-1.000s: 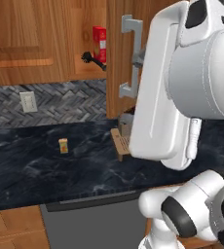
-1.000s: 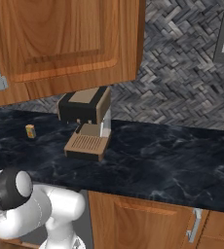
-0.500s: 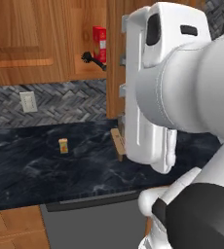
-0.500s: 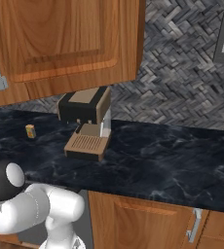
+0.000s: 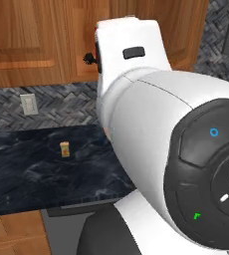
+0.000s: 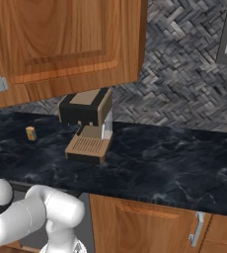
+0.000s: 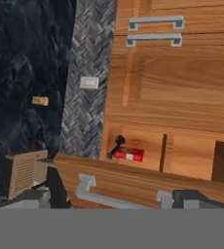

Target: Pick the bar soap and dish brush from the cabinet and place them on the counter.

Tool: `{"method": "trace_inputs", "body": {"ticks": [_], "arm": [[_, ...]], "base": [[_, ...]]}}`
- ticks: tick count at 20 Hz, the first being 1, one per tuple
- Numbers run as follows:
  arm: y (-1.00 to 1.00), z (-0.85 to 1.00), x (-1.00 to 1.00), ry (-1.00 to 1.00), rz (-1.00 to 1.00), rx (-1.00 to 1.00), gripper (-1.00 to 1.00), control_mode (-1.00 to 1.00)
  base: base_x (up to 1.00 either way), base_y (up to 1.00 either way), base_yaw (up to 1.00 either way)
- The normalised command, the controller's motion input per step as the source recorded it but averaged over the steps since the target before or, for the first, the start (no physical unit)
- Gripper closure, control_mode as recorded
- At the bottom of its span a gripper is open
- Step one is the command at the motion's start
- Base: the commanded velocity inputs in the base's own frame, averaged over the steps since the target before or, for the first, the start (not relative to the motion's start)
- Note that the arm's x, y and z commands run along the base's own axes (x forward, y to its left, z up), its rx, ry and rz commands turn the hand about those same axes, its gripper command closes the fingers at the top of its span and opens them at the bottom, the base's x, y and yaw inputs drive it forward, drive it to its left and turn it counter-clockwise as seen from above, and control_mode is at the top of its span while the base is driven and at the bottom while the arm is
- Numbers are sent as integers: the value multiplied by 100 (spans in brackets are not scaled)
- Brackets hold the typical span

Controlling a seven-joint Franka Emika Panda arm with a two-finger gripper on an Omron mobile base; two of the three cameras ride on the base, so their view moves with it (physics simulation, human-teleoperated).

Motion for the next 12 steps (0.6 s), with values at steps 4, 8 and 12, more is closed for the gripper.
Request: {"method": "trace_inputs", "body": {"ticks": [4,8,12], "arm": [[20,0,22,-12,-12,-19,-100,-100],[9,-15,10,-11,-9,-9,-100,-100],[0,-16,20,-8,-14,-2,-100,-100]], "base": [[0,0,0],[0,0,0],[0,0,0]]}}
